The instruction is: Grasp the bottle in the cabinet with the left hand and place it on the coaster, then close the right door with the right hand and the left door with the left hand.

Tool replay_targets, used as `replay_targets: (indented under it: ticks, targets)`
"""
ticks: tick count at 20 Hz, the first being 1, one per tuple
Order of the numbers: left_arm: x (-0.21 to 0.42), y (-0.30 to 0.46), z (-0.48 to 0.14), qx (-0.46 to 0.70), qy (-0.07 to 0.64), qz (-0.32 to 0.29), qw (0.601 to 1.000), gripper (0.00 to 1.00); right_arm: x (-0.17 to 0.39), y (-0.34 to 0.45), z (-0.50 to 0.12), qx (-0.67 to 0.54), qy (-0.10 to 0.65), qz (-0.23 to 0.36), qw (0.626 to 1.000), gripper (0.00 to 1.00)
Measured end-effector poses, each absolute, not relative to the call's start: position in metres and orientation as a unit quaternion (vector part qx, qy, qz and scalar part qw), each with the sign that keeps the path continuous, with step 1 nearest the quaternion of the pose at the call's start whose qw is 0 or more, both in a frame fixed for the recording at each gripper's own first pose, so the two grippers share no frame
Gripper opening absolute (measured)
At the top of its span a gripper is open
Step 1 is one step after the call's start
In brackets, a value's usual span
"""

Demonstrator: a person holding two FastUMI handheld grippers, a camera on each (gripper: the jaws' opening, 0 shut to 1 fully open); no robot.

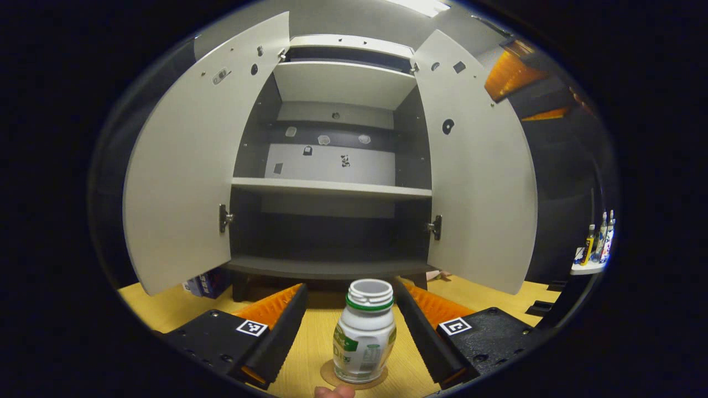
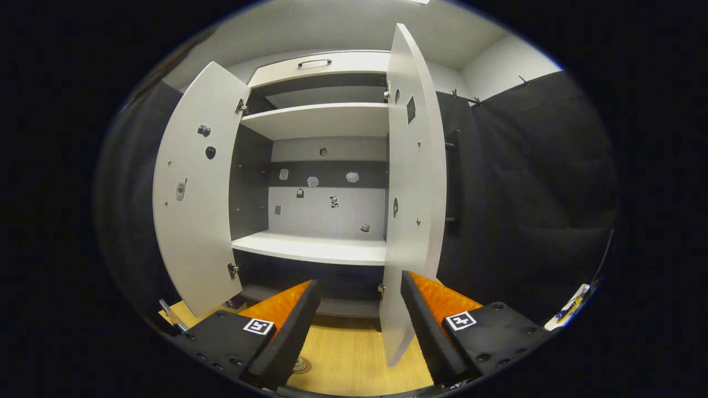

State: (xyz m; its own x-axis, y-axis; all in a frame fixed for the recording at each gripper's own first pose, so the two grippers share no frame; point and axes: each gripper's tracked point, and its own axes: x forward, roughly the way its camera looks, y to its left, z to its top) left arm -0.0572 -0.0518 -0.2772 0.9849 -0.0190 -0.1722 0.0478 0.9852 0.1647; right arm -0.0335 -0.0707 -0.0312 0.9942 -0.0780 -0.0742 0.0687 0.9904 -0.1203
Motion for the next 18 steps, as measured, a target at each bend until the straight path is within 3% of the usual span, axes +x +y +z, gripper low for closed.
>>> replay_targets:
  ticks: [10, 15, 18]
  targets:
    - [-0.03, -0.057, -0.136, 0.037, 0.067, -0.01, 0.997, 0.95, -0.062, -0.109, 0.009, -0.018, -0.014, -0.05, 0.998, 0.97]
    - [-0.024, -0.044, -0.103, 0.043, 0.056, 0.006, 0.997, 0.95, -0.065, -0.195, 0.056, -0.021, -0.038, -0.136, 0.99, 0.97]
    - [-0.023, -0.037, -0.092, 0.047, 0.053, 0.01, 0.997, 0.95, -0.053, -0.226, 0.089, -0.022, -0.051, -0.156, 0.986, 0.97]
